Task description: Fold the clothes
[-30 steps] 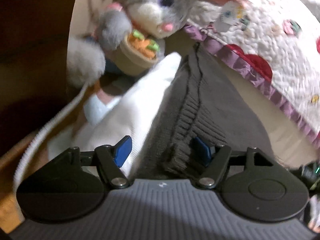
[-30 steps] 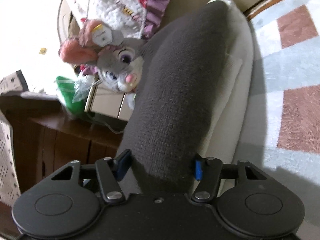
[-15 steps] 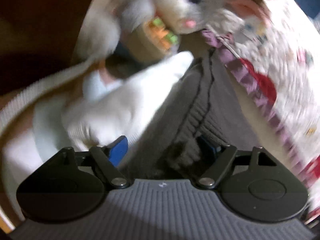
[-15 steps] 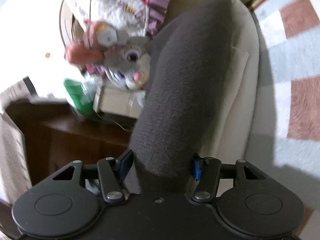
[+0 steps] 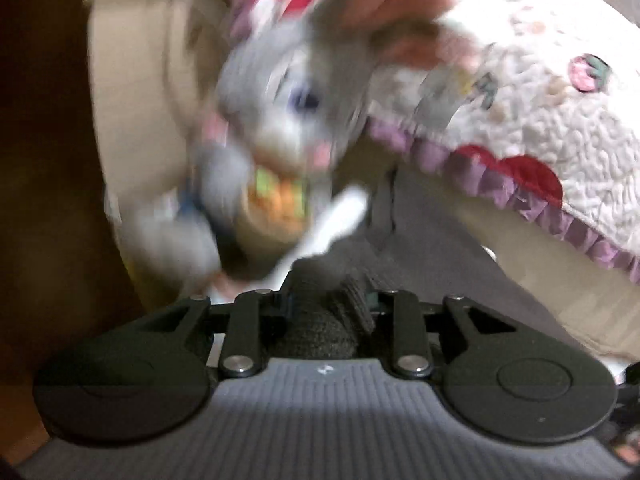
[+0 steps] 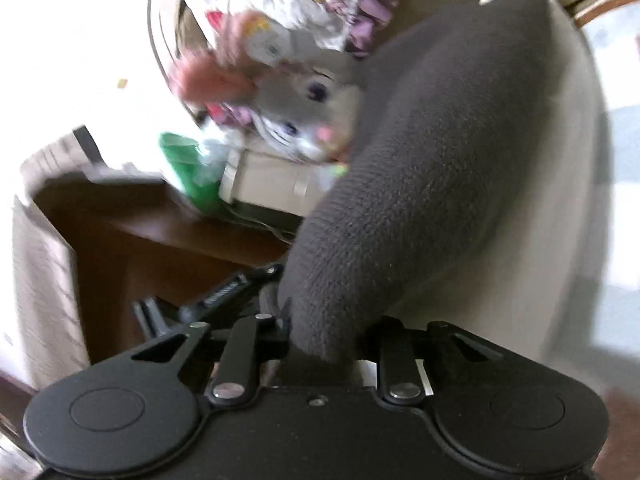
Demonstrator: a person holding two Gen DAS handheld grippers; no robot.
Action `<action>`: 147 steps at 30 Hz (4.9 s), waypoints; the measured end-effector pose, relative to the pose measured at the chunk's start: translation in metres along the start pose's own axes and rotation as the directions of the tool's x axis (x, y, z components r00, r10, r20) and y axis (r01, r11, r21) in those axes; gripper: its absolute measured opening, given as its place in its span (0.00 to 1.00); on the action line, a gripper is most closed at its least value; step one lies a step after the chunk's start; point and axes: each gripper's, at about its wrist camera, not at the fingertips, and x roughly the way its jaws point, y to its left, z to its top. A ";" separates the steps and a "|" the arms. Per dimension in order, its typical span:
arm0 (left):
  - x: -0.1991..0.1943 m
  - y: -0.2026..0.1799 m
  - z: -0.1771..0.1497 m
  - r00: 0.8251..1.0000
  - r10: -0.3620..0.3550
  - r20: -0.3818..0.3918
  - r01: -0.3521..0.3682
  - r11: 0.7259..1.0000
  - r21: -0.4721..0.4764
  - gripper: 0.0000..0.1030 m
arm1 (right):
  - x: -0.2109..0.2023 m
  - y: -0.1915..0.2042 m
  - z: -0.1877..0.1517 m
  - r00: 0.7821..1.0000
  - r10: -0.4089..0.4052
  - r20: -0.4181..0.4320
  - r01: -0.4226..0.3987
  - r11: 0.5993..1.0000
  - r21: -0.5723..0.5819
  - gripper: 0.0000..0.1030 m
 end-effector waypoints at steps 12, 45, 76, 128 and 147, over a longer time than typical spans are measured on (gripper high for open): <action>-0.028 0.021 -0.065 0.896 0.434 0.092 -0.428 0.901 -0.076 0.26 | 0.033 -0.014 -0.052 0.945 -0.309 -0.104 0.276 0.928 -0.249 0.61; 0.003 -0.123 -0.153 0.925 0.250 0.286 -0.274 0.960 0.048 0.36 | 0.074 -0.015 0.117 0.711 -0.604 0.359 0.701 0.570 -0.429 0.42; -0.017 -0.050 -0.116 0.893 0.411 0.184 -0.397 0.912 -0.107 0.44 | 0.047 0.054 -0.083 0.794 -0.604 0.070 0.393 0.423 -0.816 0.72; -0.201 -0.318 -0.270 0.973 0.232 0.014 -0.230 0.948 0.222 1.00 | -0.215 0.141 -0.188 0.653 -0.688 0.317 0.705 0.399 -0.587 0.75; -0.222 -0.304 -0.268 0.954 0.298 0.005 -0.294 0.936 0.194 1.00 | -0.203 0.173 -0.214 0.636 -0.678 0.368 0.708 0.324 -0.628 0.76</action>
